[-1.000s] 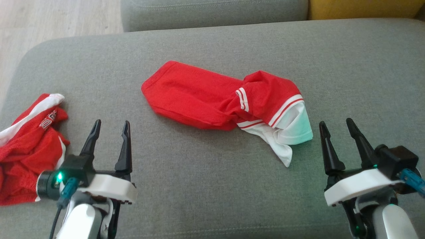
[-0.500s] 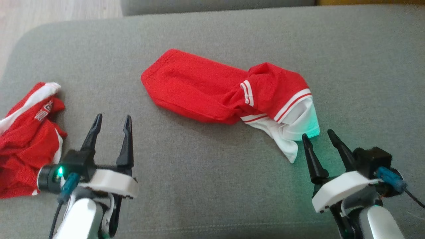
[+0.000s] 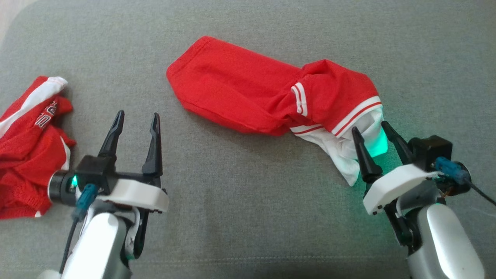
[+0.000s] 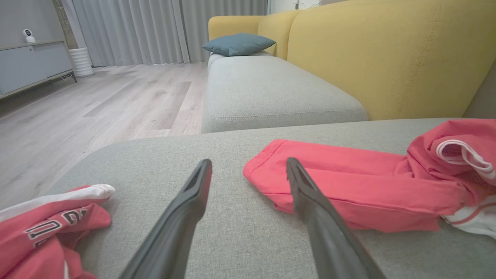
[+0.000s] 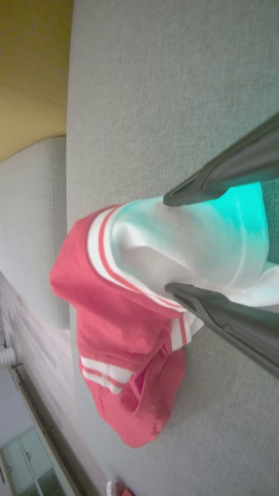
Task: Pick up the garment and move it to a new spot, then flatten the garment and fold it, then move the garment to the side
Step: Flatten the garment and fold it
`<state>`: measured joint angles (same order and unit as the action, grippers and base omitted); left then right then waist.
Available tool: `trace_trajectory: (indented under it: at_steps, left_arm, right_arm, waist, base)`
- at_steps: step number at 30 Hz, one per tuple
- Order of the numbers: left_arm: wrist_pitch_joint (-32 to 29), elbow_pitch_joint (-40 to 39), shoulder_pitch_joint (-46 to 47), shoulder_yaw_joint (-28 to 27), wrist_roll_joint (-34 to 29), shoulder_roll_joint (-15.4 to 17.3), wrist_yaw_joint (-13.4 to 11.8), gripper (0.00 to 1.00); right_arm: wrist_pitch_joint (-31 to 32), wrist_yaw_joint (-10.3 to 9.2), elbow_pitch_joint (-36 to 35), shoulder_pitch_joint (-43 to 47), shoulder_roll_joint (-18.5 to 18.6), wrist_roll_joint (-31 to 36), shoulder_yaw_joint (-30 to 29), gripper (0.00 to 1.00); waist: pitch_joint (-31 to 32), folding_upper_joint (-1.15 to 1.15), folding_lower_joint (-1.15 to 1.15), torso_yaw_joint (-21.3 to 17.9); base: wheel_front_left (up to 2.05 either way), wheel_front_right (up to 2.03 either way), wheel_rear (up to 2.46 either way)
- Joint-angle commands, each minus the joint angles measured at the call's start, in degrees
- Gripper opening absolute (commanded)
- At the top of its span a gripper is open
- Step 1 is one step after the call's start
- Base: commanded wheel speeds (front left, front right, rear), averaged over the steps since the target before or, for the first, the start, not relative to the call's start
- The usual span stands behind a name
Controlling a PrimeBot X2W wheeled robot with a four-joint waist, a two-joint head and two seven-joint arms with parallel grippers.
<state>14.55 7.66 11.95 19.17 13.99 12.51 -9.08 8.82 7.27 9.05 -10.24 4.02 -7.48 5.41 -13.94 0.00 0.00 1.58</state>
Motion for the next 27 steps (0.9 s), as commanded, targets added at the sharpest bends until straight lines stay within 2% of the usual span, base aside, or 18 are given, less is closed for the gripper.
trace_trajectory:
  at_steps: [1, 2, 9, 16, 21, 27]
  left_arm:
    - [0.4, -1.6, 2.6, -2.1, -0.6, 0.8, -0.3, 1.00]
    - [0.4, -1.6, 2.7, -2.1, -0.6, 0.7, -0.3, 1.00]
    - [0.4, -1.9, 3.3, -2.3, -0.9, 0.3, -0.2, 1.00]
    - [0.4, -2.3, 4.2, -2.5, -1.2, -0.3, 0.1, 1.00]
    - [0.4, -2.6, 5.6, -2.4, -1.5, -0.9, 0.5, 1.00]
    - [0.4, -2.9, 8.5, -2.0, -2.1, -2.3, 1.2, 1.00]
  right_arm:
    - [0.3, 0.22, -1.4, -2.0, 0.3, 0.3, 1.3, 0.21]
    - [0.3, 0.22, -1.1, -2.3, 0.4, 0.1, 1.4, 0.00]
    - [-1.4, 0.22, -3.5, -4.1, 1.6, -2.6, 1.0, 0.00]
    - [0.1, 0.22, -5.8, -8.9, 2.5, -6.5, -3.1, 0.00]
    - [1.7, 0.22, -3.0, -13.6, 2.9, -9.2, -6.0, 0.00]
    - [3.8, 0.22, 4.7, -22.1, 5.4, -12.8, -8.4, 0.00]
  waist:
    - [-0.1, 0.00, 0.00, 0.1]
    - [-0.2, 0.00, 0.00, 0.2]
    - [-0.9, 0.00, 0.00, 0.4]
    - [-2.3, 0.00, 0.00, 0.8]
    - [-4.4, 0.00, 0.00, 1.7]
    - [-8.2, 0.00, 0.00, 3.8]
  base:
    - [0.00, 0.00, 0.00]
    - [0.00, 0.00, 0.00]
    - [0.00, 0.00, 0.00]
    - [0.00, 0.00, 0.00]
    - [0.00, 0.00, 0.00]
    - [0.00, 0.00, 0.00]
